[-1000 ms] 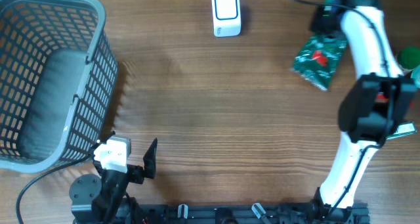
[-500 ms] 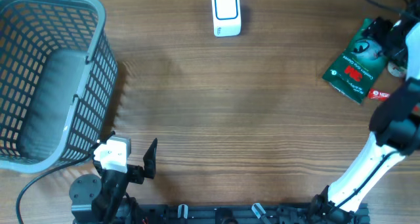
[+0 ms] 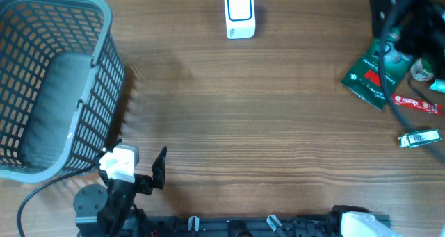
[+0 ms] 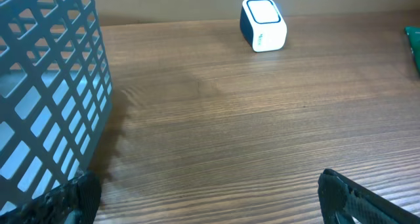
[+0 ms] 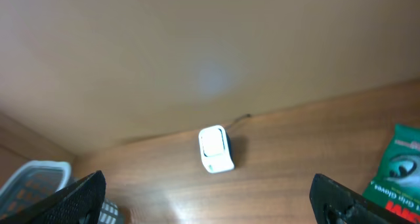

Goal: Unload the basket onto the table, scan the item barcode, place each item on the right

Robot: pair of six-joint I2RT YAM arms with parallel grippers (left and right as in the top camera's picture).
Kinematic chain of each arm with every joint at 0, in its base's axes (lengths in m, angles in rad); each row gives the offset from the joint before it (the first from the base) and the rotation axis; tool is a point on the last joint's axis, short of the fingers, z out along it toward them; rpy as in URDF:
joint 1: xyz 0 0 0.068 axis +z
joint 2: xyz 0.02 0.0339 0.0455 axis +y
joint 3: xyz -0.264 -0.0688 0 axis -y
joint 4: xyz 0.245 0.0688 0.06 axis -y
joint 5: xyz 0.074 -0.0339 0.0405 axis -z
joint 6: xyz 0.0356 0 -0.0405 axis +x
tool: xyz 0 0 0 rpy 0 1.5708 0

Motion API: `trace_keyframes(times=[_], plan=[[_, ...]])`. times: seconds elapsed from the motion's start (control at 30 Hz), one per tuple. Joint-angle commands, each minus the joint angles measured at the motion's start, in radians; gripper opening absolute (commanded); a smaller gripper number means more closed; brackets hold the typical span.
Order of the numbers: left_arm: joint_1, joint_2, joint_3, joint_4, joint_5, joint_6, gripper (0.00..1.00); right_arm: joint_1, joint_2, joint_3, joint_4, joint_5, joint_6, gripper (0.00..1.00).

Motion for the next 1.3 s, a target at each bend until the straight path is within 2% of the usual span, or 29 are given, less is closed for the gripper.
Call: trace_keyframes(times=[0.0, 0.17, 0.33, 0.47, 0.6, 0.8, 1.1, 1.27], plan=[[-0.005, -0.006, -0.006, 0.002, 0.011, -0.010, 1.00, 0.004, -0.076, 0.003, -0.005, -0.009, -0.014, 1.00], [-0.005, -0.006, -0.006, 0.002, 0.012, -0.010, 1.00, 0.004, -0.156, 0.003, -0.008, -0.008, -0.018, 1.00], [-0.005, -0.006, -0.006, 0.002, 0.012, -0.010, 1.00, 0.004, -0.170, -0.007, -0.086, 0.008, -0.016, 1.00], [-0.005, -0.006, -0.006, 0.002, 0.012, -0.010, 1.00, 0.004, -0.209, -0.062, -0.082, 0.019, -0.014, 1.00], [-0.005, -0.006, -0.006, 0.002, 0.012, -0.010, 1.00, 0.004, -0.322, -0.158, -0.032, 0.056, -0.017, 1.00], [-0.005, -0.006, -0.006, 0.002, 0.012, -0.010, 1.00, 0.004, -0.634, -0.467, 0.154, 0.126, -0.017, 1.00], [-0.005, -0.006, -0.006, 0.002, 0.012, -0.010, 1.00, 0.004, -1.112, -1.061, 0.445, 0.155, -0.017, 1.00], [-0.005, -0.006, -0.006, 0.002, 0.012, -0.010, 1.00, 0.004, -1.274, -1.436, 0.752, 0.154, -0.016, 1.00]])
